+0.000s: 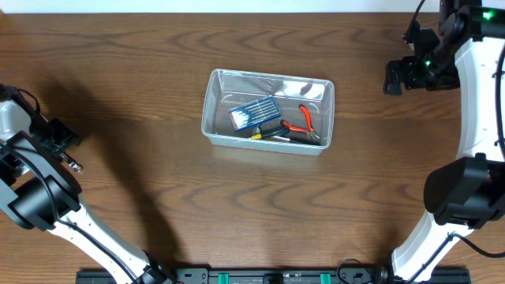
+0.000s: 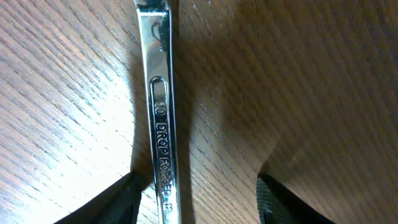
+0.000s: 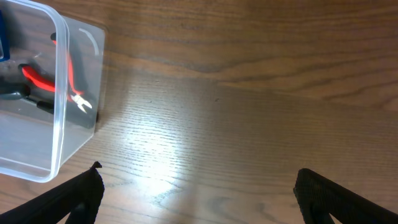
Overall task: Pack container
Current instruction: 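Lower the left gripper onto the wrench and close on its shaft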
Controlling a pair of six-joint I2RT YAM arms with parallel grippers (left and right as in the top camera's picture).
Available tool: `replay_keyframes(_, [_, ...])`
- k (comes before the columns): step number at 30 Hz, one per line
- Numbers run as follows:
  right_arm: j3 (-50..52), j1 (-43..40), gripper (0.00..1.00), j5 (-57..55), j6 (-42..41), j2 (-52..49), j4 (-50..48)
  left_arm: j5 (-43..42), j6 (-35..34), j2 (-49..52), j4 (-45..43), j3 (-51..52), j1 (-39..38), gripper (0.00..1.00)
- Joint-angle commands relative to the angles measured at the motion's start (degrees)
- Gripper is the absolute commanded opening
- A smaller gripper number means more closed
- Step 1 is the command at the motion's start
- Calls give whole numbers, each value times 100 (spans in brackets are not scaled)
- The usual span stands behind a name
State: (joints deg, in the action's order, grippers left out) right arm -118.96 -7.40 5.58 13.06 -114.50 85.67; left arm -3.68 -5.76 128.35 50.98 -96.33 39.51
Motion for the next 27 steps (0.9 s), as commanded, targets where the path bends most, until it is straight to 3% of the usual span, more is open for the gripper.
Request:
replay_keyframes(1, [-11, -46, 99, 20, 96, -22, 7, -42, 13, 249, 96, 254, 11, 56])
replay_keyframes(9, [-11, -46, 99, 20, 98, -22, 7, -42, 13, 249, 142, 254, 11, 37])
replay_keyframes(27, [-11, -46, 99, 20, 140, -22, 7, -44, 11, 249, 192, 254, 11, 28])
